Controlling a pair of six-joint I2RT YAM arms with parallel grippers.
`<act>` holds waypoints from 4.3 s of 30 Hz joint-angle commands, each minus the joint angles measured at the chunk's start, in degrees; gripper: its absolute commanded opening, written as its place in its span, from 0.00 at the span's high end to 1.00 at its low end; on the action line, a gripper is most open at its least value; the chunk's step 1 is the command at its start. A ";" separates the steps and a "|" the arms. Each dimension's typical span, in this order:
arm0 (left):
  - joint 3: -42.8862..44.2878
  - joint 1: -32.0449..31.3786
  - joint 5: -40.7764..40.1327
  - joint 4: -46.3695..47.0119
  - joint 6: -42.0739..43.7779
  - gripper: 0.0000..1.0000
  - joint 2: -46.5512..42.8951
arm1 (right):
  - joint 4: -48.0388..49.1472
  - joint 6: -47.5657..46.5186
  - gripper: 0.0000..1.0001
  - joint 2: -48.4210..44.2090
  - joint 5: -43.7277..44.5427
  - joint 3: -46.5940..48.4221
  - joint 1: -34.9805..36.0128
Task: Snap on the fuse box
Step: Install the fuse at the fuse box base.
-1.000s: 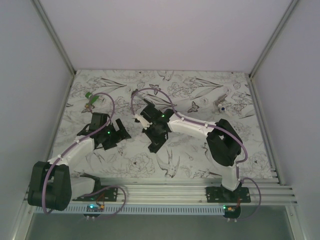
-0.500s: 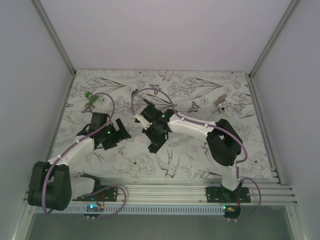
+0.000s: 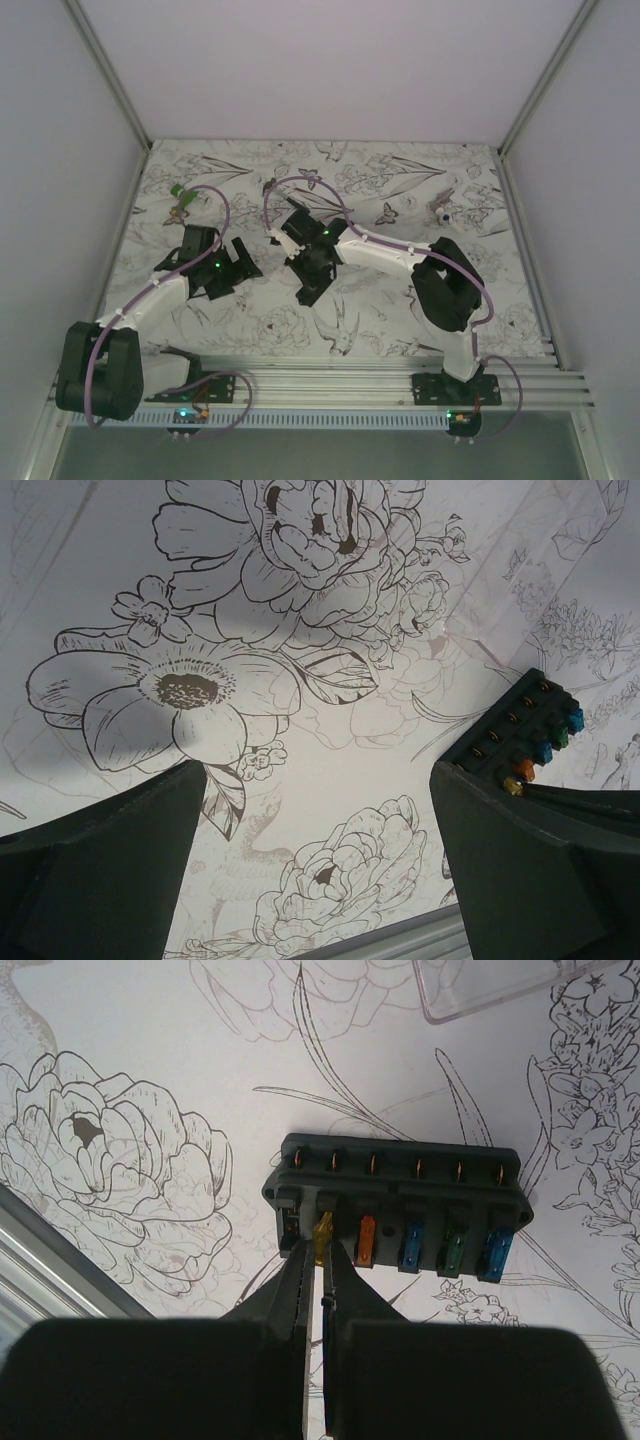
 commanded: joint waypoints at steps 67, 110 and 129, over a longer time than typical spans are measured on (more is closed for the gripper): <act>-2.85 -5.13 4.14 2.34 -4.59 0.02 -1.82 | 12.77 1.99 0.67 -10.84 12.69 -10.62 -0.05; -2.71 -4.30 5.00 1.90 -6.18 0.01 -0.71 | 12.66 0.43 1.00 -4.89 10.48 -9.43 -0.25; -2.71 -4.26 5.29 1.90 -6.08 0.02 -0.77 | 7.26 4.83 1.00 5.26 12.40 -11.14 -4.70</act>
